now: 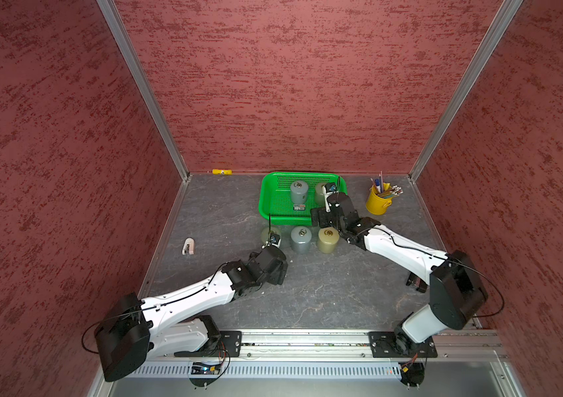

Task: Take the tea canister out of the basket
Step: Place the tea canister at the center of the board.

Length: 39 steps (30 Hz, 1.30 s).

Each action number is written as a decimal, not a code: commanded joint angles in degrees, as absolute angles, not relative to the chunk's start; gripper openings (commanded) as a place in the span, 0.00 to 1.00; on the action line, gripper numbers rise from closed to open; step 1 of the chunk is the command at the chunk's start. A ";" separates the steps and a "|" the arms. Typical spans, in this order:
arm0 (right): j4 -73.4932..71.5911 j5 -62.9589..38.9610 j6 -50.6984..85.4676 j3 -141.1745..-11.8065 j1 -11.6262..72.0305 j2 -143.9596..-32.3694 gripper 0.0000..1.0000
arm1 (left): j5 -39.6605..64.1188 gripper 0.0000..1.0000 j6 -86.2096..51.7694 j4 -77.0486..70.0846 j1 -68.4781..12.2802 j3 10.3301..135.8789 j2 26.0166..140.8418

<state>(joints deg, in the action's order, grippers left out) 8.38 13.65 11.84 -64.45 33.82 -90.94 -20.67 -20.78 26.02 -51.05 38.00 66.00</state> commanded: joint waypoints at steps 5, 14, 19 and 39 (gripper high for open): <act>7.56 12.77 12.74 -65.94 33.56 -91.24 0.98 | -19.52 0.00 -23.52 20.09 -49.01 37.23 66.87; 7.82 12.83 12.66 -66.09 33.52 -91.58 0.98 | -17.59 0.00 -25.13 18.43 -48.03 35.96 68.12; 7.73 12.44 12.76 -66.20 33.55 -91.68 0.99 | -17.47 0.04 -25.36 18.92 -47.99 35.99 68.64; 7.38 12.65 12.92 -65.30 33.56 -91.90 0.98 | -20.85 0.61 -25.14 24.23 -49.72 37.89 70.92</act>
<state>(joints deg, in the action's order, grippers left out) 8.40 13.10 12.23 -64.45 33.82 -91.55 -18.98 -24.82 23.16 -49.34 36.60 70.26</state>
